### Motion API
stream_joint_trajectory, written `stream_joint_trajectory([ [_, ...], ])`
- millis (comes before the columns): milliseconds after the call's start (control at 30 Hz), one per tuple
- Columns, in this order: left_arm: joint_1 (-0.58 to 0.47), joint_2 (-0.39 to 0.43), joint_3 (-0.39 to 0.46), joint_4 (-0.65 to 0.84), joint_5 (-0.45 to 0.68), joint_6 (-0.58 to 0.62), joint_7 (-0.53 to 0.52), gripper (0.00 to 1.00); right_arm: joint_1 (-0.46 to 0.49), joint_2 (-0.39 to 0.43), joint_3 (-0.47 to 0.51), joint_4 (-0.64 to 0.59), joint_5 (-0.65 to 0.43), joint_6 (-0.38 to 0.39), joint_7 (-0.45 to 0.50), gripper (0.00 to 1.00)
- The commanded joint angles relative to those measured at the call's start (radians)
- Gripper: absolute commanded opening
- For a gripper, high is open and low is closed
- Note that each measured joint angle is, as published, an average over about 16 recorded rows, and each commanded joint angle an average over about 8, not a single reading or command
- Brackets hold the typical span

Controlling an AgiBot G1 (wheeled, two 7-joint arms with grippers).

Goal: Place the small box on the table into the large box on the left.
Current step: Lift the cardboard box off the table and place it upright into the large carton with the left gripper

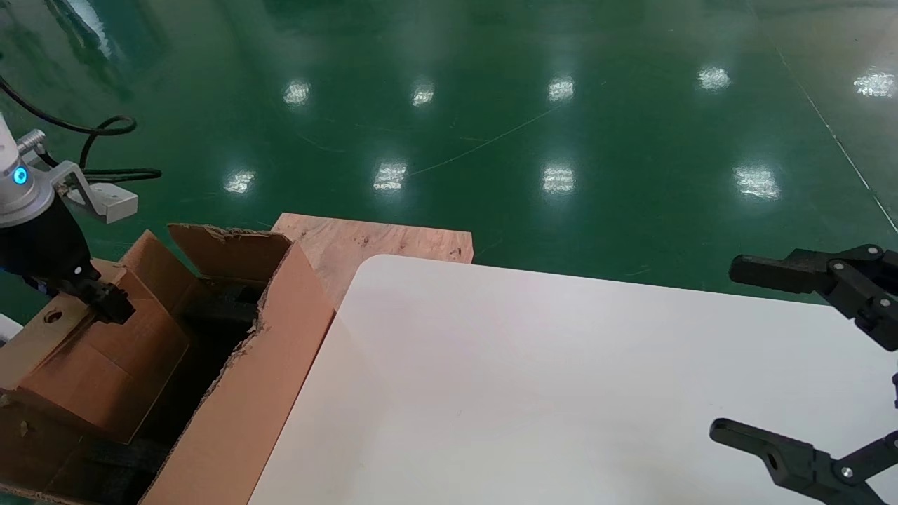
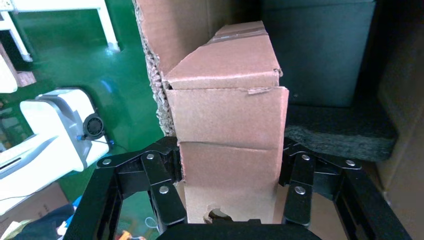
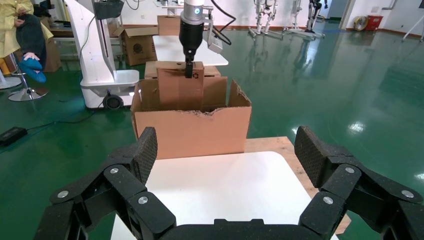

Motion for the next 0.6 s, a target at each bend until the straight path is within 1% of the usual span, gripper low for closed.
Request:
stream_joint_trajectory([
  [33, 0.011, 0.003, 0.001, 0.009, 0.001, -0.005, 0.000, 0.00, 0.000, 0.000, 0.000, 0.000, 0.000, 0.000, 0.000, 1.00],
  [600, 0.079, 0.021, 0.011, 0.086, 0.017, -0.097, -0.024, 0.00, 0.000, 0.000, -0.001, 0.000, 0.000, 0.000, 0.000, 1.00],
])
